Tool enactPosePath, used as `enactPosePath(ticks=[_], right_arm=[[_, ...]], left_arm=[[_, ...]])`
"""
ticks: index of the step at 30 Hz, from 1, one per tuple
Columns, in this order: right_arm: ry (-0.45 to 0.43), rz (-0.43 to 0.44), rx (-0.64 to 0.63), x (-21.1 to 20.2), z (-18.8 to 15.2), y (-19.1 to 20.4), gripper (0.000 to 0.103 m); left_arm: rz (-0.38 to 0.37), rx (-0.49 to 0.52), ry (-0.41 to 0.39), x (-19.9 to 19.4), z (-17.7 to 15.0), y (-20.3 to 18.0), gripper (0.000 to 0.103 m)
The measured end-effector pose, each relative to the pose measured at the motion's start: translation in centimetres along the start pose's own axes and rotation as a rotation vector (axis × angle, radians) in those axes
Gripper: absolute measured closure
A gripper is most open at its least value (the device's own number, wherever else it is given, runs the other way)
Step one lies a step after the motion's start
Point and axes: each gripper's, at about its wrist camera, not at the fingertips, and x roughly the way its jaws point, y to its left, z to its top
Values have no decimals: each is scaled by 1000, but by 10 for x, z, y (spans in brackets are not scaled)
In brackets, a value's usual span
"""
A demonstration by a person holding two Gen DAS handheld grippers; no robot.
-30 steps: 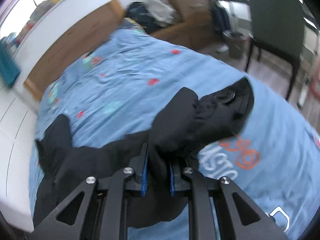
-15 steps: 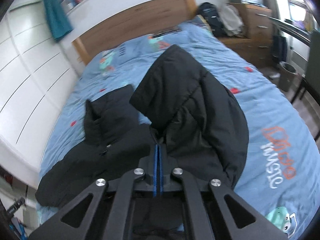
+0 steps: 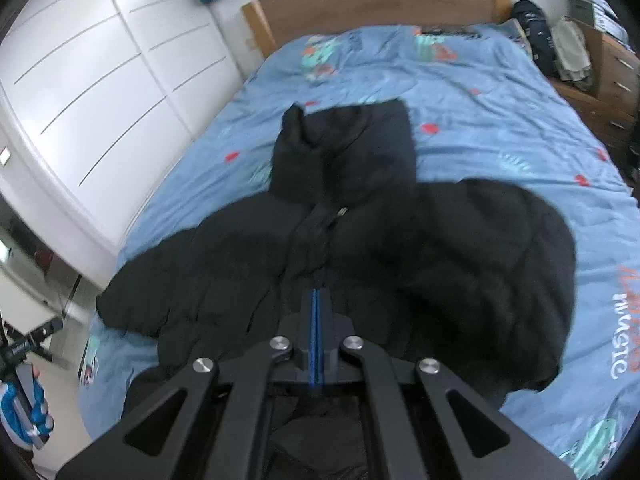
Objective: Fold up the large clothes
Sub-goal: 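Lift the sleeve with the right gripper and fold it across the jacket body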
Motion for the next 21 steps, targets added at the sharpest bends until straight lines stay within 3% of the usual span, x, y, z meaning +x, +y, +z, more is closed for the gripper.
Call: enactPosePath(ticks=[4, 8, 15, 19, 21], right_arm=[[29, -2, 12, 9, -14, 5, 103], [25, -73, 13, 8, -21, -4, 101], [-3, -209, 14, -11, -12, -57, 95], [-33, -296, 38, -24, -5, -100, 55], [-48, -320, 66, -28, -3, -122, 53]], left_arm=[[-31, 19, 15, 8, 0, -10, 3], [-102, 60, 58, 21, 0, -37, 3], [-241, 190, 68, 48, 5, -139, 3], [-337, 328, 54, 66, 13, -226, 3], [-380, 381, 52, 76, 20, -265, 3]])
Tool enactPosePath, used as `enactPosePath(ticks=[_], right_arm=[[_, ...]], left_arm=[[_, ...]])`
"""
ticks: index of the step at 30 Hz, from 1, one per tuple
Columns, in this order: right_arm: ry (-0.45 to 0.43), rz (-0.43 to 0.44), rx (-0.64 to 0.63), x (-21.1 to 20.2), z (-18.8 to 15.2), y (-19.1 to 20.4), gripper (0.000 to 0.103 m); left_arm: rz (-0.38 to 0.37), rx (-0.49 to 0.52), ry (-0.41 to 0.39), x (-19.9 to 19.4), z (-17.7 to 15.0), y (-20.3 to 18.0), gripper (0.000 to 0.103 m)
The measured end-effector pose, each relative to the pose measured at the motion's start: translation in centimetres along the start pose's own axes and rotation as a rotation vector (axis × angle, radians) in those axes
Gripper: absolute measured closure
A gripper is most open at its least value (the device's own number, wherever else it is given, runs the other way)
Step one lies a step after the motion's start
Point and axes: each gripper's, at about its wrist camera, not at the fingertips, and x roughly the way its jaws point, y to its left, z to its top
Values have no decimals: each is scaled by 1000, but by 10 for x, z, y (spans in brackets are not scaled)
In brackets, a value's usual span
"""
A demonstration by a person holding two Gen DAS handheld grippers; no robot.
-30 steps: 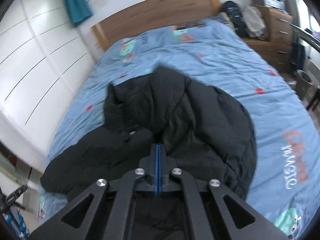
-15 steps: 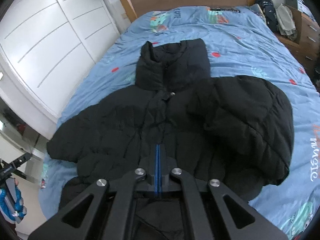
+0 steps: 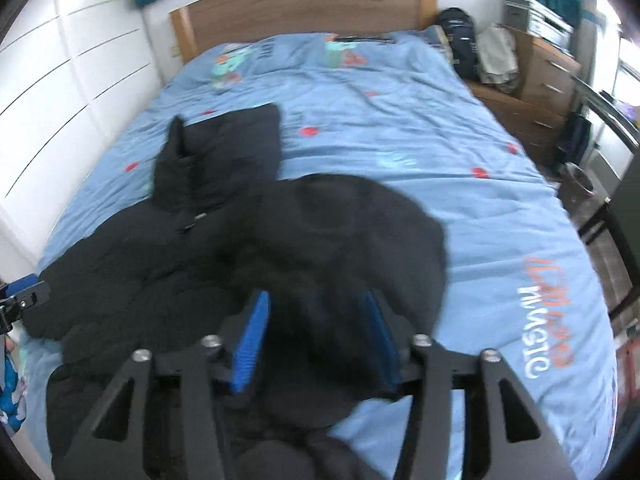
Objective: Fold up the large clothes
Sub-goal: 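Lift the sleeve with the right gripper and fold it across the jacket body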
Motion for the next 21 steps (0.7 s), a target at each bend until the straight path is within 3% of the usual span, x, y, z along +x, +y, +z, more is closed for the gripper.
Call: enactPosePath(ticks=[7, 12, 21], right_arm=[[-3, -47, 94, 25, 11, -54, 53], [0, -73, 135, 49, 18, -79, 53], [42, -94, 221, 96, 27, -106, 53]], left_arm=[[-119, 167, -2, 87, 72, -92, 3], [-162, 258, 25, 133, 94, -140, 3], [-169, 352, 84, 197, 116, -168, 3]])
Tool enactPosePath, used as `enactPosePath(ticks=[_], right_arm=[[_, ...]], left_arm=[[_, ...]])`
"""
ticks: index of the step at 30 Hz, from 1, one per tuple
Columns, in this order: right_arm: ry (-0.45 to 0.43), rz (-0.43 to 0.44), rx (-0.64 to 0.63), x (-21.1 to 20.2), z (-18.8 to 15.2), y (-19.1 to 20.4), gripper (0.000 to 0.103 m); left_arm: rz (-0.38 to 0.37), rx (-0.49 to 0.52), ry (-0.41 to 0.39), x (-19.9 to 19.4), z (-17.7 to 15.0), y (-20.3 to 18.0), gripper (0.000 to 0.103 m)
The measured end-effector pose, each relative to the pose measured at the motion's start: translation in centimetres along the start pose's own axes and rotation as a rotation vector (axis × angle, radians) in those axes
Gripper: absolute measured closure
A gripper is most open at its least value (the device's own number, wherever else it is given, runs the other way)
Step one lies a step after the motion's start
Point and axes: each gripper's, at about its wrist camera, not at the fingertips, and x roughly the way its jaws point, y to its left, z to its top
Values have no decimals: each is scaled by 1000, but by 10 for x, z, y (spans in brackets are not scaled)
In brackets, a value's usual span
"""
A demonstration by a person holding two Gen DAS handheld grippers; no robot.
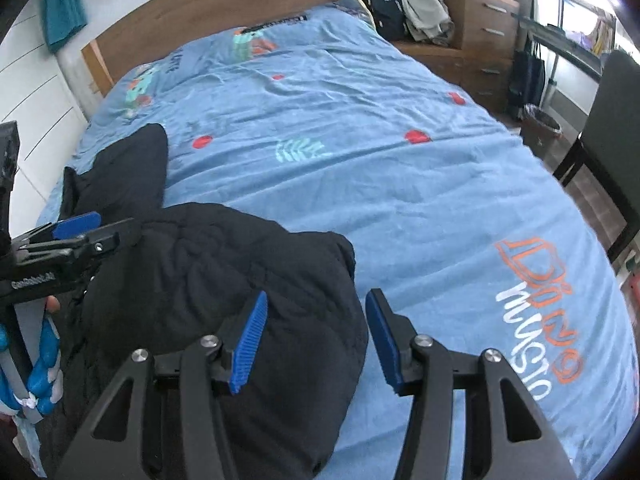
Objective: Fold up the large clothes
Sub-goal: 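Lift the sleeve with the right gripper and fold it across the jacket body, then lay the sleeve onto the jacket body and open the right gripper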
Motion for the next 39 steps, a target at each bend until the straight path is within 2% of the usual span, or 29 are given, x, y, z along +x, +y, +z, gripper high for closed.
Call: enactPosePath(ticks=[5, 11, 18, 23, 27, 31, 34, 37, 39], right_arm=[[61, 18, -25, 29, 0, 7, 53], [83, 65, -142, 46, -4, 33, 53], [110, 150, -306, 54, -17, 82, 52], [126, 205, -431, 52, -36, 123, 52], [135, 243, -501, 46, -51, 149, 52], [140, 253, -569, 40, -63, 166, 52], [138, 242, -550, 31, -57, 160, 52], [79, 234, -510, 7, -42, 145, 52], [45, 229, -492, -9, -32, 134, 52]], left_arm=[[-25, -7, 112, 35, -10, 13, 3], [-19, -7, 158, 25, -48, 23, 3], [5, -98, 222, -15, -122, 37, 3], [-8, -259, 272, -56, -179, 53, 3], [-4, -307, 297, -82, -214, 58, 3], [56, -323, 285, -106, -231, 68, 3], [110, -310, 245, -128, -229, 72, 3], [183, -279, 187, -156, -221, 73, 3], [179, -279, 146, -172, -214, 72, 3]])
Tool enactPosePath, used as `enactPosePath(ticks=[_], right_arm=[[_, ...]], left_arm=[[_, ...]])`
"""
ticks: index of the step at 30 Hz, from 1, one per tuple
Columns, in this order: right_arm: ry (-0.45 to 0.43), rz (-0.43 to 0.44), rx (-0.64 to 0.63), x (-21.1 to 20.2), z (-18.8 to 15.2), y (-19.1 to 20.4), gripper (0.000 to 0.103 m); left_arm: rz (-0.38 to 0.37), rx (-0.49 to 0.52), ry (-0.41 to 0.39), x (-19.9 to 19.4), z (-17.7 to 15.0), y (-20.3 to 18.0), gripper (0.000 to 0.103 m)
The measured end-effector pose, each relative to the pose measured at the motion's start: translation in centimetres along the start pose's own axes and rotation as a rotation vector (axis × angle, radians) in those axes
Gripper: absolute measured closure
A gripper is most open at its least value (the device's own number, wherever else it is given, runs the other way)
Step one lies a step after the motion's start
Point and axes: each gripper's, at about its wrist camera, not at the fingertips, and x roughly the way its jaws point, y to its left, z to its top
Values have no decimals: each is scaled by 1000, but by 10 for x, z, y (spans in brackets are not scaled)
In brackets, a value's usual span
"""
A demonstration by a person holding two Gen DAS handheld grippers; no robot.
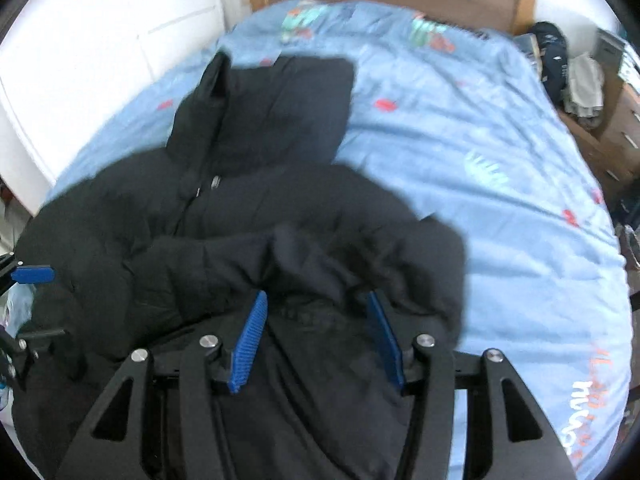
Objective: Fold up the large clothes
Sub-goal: 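Lay the sleeve onto the jacket body and open the right gripper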
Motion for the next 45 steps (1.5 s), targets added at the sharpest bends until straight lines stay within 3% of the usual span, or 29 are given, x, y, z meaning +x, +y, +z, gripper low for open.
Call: enactPosePath(ticks=[4, 8, 12, 16, 23, 27, 29, 31, 34, 39, 43, 45], right_arm=[[-2, -27, -1, -18, -1, -15, 52], [42, -16, 4, -16, -20, -12, 51], [97, -8, -2, 2, -45, -9, 51], [100, -16, 46, 13, -53, -22, 48], [106, -30, 22, 20, -50, -16, 48], [104, -24, 16, 24, -52, -15, 47], [105, -34, -6, 25, -52, -12, 47], [109, -35, -16, 26, -51, -14, 47], [113, -53, -43, 24, -51, -20, 46], [107, -108, 1, 6, -51, -42, 46], [70, -142, 0, -12, -46, -49, 46], [51, -133, -2, -14, -38, -46, 46]], left_arm=[[-61, 65, -20, 1, 14, -24, 3], [-109, 109, -5, 39, 36, -43, 3], [-52, 139, 54, 87, 45, -46, 3], [-77, 105, 114, 105, 37, -28, 3], [-156, 72, 203, 99, 13, -21, 4], [-140, 119, 228, 83, -22, -32, 4], [-97, 150, 238, 82, -34, -35, 8], [-47, 171, 230, 82, -41, -34, 12], [-32, 99, 190, 72, -29, -18, 19], [15, 29, 42, 21, -11, 6, 19], [-44, 53, -29, -6, -1, -5, 17], [-117, 87, -35, 0, 3, -29, 17]])
